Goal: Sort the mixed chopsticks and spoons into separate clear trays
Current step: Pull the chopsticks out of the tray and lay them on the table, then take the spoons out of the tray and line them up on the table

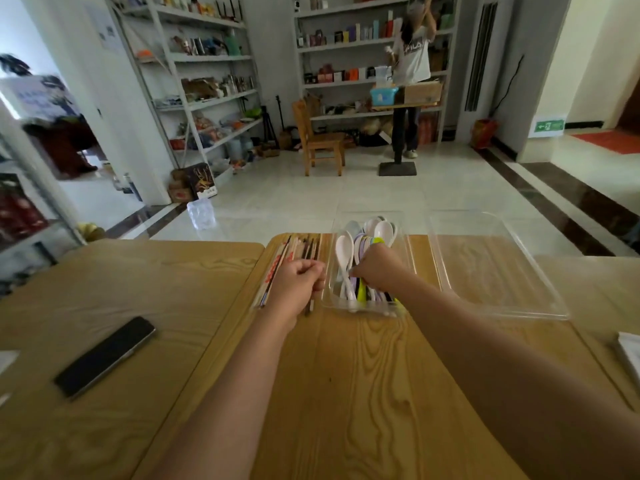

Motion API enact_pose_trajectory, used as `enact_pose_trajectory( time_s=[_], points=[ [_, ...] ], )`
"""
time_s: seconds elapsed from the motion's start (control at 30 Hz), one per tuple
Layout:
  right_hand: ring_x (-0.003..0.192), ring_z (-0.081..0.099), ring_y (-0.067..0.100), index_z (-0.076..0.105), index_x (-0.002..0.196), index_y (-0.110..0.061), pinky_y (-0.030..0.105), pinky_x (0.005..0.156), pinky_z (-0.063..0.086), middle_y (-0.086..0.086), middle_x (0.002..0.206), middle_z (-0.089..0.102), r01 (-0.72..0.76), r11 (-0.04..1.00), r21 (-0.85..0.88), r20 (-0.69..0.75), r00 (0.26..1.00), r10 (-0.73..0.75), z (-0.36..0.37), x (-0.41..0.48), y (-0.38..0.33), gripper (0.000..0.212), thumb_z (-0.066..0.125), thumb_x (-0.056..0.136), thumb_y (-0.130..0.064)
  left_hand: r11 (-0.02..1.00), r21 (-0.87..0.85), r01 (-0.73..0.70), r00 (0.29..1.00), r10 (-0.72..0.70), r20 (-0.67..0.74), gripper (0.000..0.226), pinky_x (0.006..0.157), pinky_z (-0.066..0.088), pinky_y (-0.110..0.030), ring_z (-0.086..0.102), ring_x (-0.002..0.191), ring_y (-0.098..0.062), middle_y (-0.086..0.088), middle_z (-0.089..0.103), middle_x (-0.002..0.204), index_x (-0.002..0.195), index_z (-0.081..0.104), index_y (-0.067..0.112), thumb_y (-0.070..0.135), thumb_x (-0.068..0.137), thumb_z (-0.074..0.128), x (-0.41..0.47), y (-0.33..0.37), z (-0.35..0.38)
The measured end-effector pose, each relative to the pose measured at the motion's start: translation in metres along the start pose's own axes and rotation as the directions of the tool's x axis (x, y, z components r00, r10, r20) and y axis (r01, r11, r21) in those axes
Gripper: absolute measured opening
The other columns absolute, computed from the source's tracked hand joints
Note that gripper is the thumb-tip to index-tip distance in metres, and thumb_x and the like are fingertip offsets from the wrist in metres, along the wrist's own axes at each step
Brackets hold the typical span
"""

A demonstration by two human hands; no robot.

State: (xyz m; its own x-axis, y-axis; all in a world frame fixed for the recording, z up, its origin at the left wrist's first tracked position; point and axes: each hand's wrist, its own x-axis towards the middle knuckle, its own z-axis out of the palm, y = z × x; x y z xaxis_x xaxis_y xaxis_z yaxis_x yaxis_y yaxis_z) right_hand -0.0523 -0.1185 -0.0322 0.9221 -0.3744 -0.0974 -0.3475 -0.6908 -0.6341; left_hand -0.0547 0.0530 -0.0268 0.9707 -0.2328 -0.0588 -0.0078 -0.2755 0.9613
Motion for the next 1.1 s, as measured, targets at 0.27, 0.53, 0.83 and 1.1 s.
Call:
enact_pose_trajectory(
  time_s=[0.27,0.53,0.83,1.1],
  points=[
    [0.084,0.063,0.025,0.062,0.106,0.002,0.029,0.060,0.050,0.010,0.087,0.061,0.023,0.985,-0.168,0.064,0.998,-0.012,0.013,0.000,-0.015,0.022,0.061,0.086,-0.008,0.997,-0.074,-0.018,1.000,0.018,-0.005,0.015,0.053,0.047,-0.016,0.061,0.067,-0.008,-0.001,0.070,0.086,0.105,0.069,0.017,0.021,0.099,0.056,-0.018,0.010,-0.026],
    [0.064,0.062,0.025,0.066,0.080,-0.002,0.032,0.058,0.054,0.012,0.069,0.061,-0.127,0.992,-0.003,0.105,0.986,0.127,0.016,0.003,-0.005,0.002,0.066,0.080,-0.004,0.967,-0.247,0.061,0.998,-0.052,0.043,0.015,0.061,0.051,-0.024,0.061,0.067,-0.011,0.001,0.069,0.077,0.104,0.069,0.013,0.016,0.097,0.056,-0.005,-0.008,-0.035],
    [0.055,0.049,0.012,0.057,0.072,-0.009,0.023,0.046,0.035,0.001,0.065,0.054,-0.047,0.991,-0.127,0.052,0.997,0.054,0.016,0.003,-0.014,0.019,0.057,0.090,-0.014,0.914,-0.385,0.130,0.992,-0.121,0.048,0.013,0.063,0.052,-0.027,0.062,0.066,-0.012,0.000,0.071,0.074,0.100,0.070,0.014,0.015,0.096,0.058,-0.011,-0.039,-0.040],
    [0.058,0.048,0.013,0.057,0.089,-0.014,0.029,0.055,0.047,0.000,0.073,0.050,-0.083,0.824,0.561,-0.012,0.994,0.109,-0.005,-0.030,-0.007,0.013,0.048,0.098,-0.014,0.924,-0.368,0.102,0.994,-0.076,0.085,0.016,0.063,0.051,-0.025,0.061,0.069,-0.012,-0.002,0.069,0.082,0.107,0.068,0.012,0.017,0.097,0.056,-0.034,-0.027,-0.034]
  ],
)
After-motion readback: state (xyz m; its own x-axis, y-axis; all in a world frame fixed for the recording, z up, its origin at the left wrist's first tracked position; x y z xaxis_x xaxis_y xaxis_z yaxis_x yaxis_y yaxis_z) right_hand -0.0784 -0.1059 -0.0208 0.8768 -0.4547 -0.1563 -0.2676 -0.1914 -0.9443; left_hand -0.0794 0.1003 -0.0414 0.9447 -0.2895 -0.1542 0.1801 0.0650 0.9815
